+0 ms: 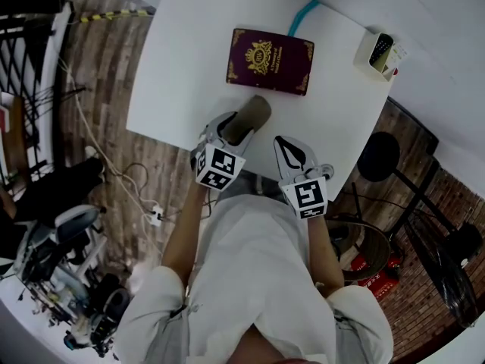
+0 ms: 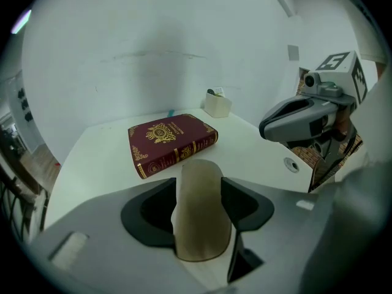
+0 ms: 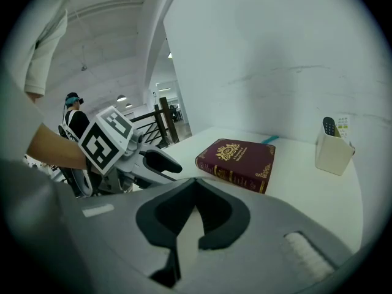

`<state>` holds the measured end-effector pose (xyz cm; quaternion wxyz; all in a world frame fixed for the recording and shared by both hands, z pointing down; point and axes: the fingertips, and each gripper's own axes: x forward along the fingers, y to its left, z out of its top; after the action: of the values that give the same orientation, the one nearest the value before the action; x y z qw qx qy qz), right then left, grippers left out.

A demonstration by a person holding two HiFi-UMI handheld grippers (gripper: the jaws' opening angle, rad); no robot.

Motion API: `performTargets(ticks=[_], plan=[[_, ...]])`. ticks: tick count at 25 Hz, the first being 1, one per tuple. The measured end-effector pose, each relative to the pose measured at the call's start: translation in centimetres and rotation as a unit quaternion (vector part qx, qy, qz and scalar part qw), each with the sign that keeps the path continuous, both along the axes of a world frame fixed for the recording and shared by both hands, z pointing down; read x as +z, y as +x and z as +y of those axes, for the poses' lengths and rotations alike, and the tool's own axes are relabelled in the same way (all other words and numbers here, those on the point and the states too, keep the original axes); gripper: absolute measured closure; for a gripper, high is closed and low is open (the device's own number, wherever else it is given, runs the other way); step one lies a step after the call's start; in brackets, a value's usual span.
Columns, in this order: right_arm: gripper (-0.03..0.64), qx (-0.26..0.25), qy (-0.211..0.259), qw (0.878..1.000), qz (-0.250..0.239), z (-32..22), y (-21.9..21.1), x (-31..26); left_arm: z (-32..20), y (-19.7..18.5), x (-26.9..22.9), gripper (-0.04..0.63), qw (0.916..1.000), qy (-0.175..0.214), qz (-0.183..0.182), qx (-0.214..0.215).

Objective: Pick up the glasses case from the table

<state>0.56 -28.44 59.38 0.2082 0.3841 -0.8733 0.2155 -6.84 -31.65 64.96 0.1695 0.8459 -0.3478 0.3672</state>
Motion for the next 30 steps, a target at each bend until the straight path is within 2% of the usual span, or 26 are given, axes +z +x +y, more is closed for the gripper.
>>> performTargets(ticks=[12,21,26,30], plan=[[0.612,0.005,-0.012,1.000,-0.002,0.2,0.3,0.8,0.3,0.5,2.3,0.247,0.9990,-0.035,-0.022,0.019],[0.612,0.017,-0.013,1.000,0.000,0.2,0.6,0.8,0.8,1.0,4.5,0.196,0.9960,-0.068,-0.039,0.043],[0.612,0.024,-0.012,1.000,0.001,0.2,0.9,0.8,0.9,1.1,5.5,0.184,0.9942,-0.081,-0.049,0.050],[0.612,0.028,-0.012,1.000,0.002,0.2,1.0,0.8,0.9,1.1,5.4,0.197,0.9937,-0.084,-0.044,0.060]])
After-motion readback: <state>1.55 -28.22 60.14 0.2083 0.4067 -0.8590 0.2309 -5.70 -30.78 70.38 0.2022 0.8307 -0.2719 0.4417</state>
